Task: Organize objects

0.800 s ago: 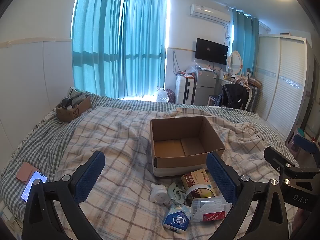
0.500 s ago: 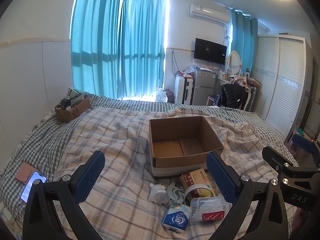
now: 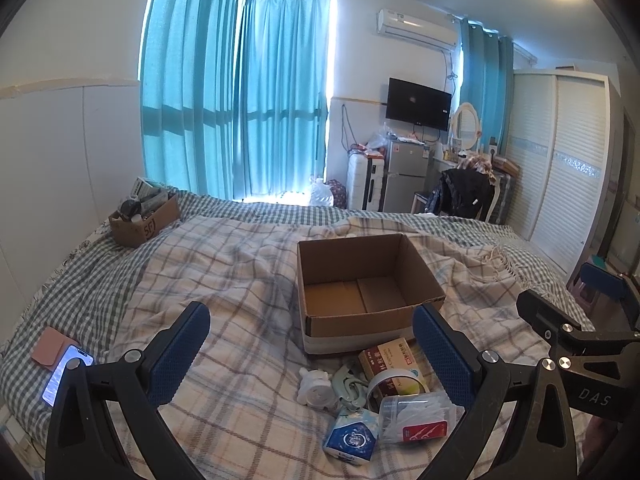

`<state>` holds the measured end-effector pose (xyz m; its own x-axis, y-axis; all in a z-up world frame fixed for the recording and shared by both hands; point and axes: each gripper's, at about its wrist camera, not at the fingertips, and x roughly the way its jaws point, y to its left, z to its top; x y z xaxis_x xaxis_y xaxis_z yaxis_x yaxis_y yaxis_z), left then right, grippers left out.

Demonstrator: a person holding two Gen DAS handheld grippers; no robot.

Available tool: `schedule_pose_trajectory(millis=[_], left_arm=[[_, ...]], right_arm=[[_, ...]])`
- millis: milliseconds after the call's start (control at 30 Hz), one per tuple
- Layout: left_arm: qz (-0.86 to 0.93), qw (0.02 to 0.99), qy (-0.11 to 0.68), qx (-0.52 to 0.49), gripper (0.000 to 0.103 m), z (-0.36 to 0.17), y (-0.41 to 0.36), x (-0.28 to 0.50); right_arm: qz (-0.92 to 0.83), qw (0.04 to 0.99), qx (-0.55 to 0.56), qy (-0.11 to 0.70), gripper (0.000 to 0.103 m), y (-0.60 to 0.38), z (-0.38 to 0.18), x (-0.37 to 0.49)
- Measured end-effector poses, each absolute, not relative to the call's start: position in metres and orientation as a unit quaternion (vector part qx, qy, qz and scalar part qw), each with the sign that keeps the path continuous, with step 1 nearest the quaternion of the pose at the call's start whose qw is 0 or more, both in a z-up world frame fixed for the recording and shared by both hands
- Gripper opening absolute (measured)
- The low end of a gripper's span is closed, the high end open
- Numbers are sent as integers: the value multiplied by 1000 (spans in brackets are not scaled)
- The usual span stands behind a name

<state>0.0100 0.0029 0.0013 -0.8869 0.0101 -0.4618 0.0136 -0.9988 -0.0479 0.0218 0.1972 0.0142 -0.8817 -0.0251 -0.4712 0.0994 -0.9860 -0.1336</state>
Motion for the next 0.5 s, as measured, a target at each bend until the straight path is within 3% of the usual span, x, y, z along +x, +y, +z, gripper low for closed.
schedule_pose_trajectory(millis=[500], left_arm=[[-952, -10, -15, 304, 103, -57, 21, -2]], right_arm=[[-957, 38, 280, 66, 103, 208, -20, 6]])
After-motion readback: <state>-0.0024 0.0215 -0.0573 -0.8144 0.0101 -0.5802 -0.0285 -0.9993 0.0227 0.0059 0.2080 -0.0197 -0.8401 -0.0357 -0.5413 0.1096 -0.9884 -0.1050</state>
